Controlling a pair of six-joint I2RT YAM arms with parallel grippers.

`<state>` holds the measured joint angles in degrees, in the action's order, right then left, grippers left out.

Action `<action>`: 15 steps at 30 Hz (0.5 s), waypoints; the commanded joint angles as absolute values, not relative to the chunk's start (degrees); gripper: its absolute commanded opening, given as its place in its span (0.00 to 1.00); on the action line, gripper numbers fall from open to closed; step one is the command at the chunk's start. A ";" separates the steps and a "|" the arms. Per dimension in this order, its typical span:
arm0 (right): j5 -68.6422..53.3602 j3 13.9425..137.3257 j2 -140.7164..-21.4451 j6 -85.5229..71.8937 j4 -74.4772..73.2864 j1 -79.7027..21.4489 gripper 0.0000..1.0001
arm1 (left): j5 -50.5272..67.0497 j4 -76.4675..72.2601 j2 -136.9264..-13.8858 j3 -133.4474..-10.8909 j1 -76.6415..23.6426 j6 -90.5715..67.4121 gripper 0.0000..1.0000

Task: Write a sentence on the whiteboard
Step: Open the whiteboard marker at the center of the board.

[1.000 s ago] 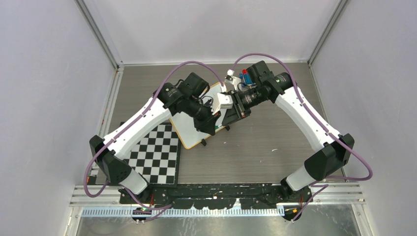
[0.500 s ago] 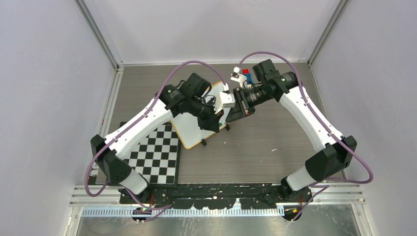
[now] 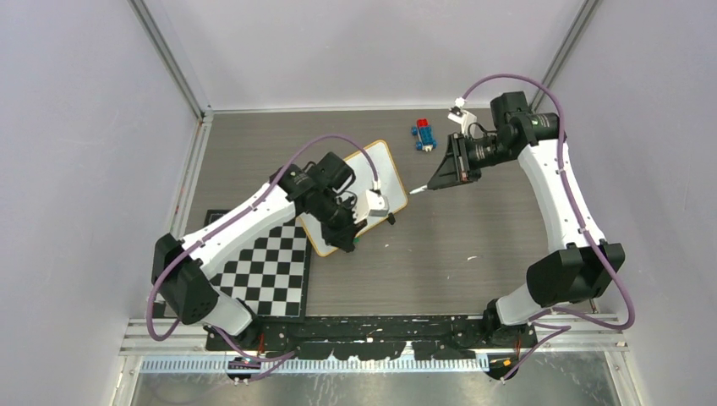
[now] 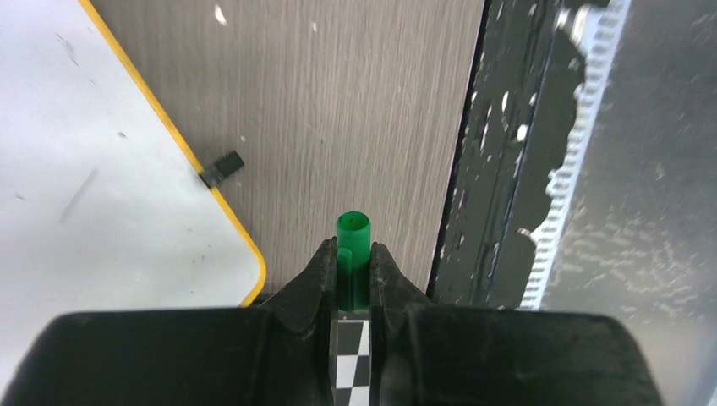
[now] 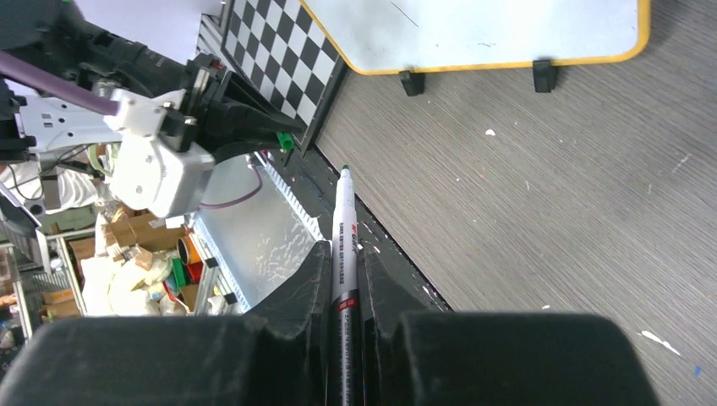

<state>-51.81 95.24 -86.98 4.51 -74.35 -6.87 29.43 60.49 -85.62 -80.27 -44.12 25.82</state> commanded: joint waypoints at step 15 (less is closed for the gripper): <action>-52.47 81.62 -79.51 -1.86 -61.69 -2.00 0.00 | 11.09 43.83 -86.43 -55.40 -49.17 39.57 0.11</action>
<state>-51.70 82.17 -82.35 1.08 -66.59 -2.42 14.92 51.94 -85.49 -57.78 -47.83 36.36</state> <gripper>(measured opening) 0.171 0.111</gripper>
